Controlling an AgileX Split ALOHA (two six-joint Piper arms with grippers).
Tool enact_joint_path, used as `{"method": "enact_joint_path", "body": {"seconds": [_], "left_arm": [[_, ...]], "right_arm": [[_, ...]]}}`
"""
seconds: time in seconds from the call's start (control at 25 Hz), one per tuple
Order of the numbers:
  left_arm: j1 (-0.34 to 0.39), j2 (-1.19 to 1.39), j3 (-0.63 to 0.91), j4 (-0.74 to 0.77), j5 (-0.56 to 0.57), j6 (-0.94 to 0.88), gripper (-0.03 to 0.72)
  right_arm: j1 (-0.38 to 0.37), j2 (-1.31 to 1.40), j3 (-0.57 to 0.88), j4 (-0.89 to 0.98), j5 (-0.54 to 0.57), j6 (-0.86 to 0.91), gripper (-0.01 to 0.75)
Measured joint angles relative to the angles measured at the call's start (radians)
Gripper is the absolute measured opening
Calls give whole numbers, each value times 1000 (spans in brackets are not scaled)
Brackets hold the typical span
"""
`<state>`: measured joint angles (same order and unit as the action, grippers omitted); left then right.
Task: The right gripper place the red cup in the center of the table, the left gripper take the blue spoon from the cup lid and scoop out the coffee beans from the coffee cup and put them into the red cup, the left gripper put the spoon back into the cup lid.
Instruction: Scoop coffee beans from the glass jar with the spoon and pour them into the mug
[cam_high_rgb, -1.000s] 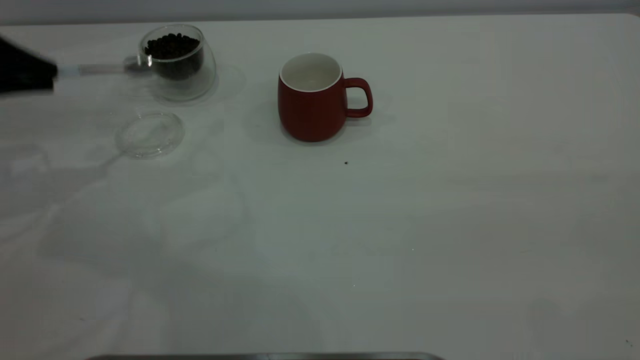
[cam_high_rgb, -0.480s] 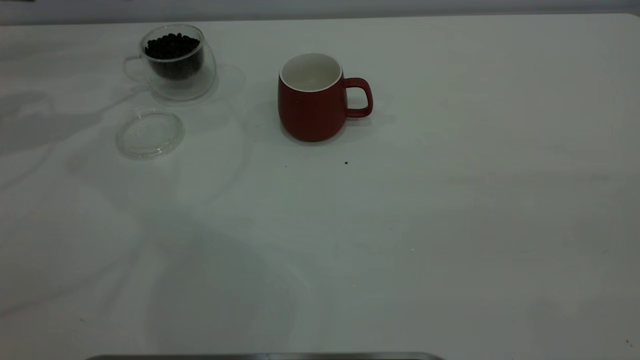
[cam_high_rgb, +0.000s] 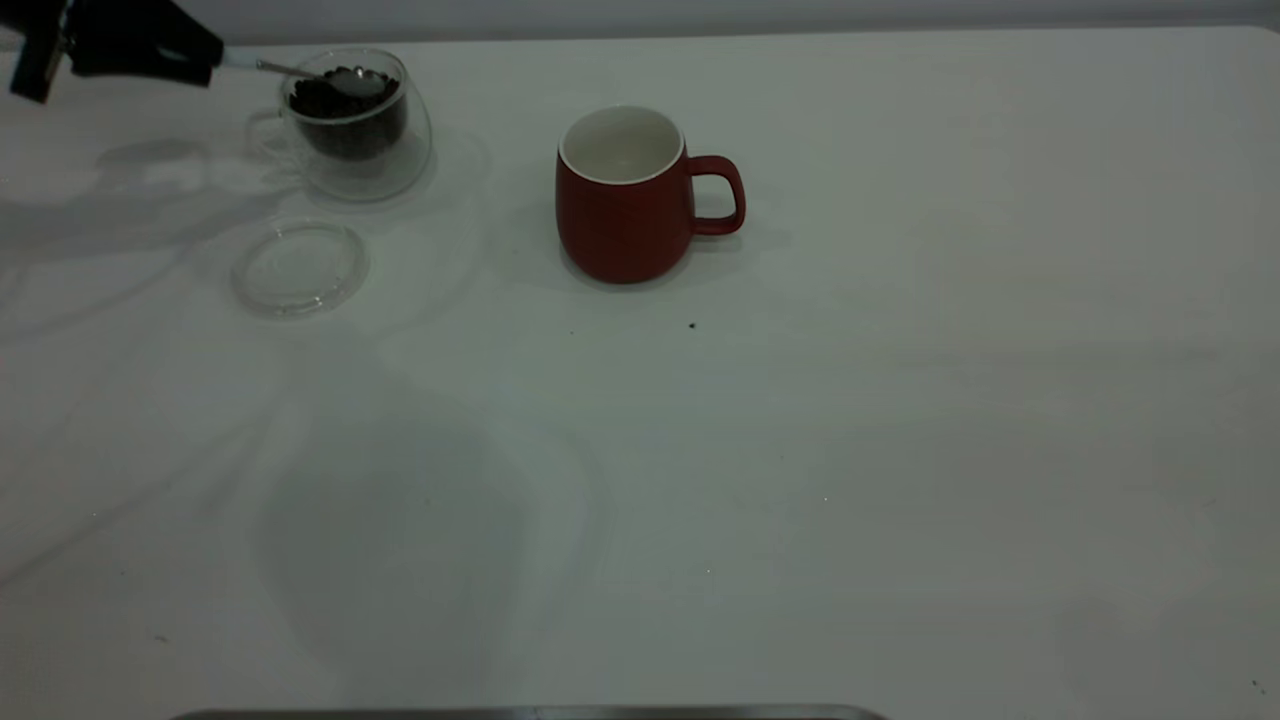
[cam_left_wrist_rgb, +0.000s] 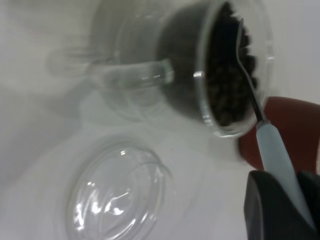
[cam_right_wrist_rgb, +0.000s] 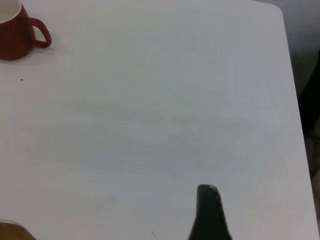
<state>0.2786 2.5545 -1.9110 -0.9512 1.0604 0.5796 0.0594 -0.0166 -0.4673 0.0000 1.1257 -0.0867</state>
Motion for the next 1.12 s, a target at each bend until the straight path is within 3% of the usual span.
{"method": "enact_joint_path", "body": {"seconds": [0.44,0.8,1.12], "left_arm": [[2,37,-9,-14,26,-1,125],[78,37,-9,-52,83,-3,125],[85,67,-10,-84,100,-4,124]], "right_arm": [[0,0,0,0,0,0,583],[0,0,0,0,0,0,583],[0,0,0,0,0,0,583]]}}
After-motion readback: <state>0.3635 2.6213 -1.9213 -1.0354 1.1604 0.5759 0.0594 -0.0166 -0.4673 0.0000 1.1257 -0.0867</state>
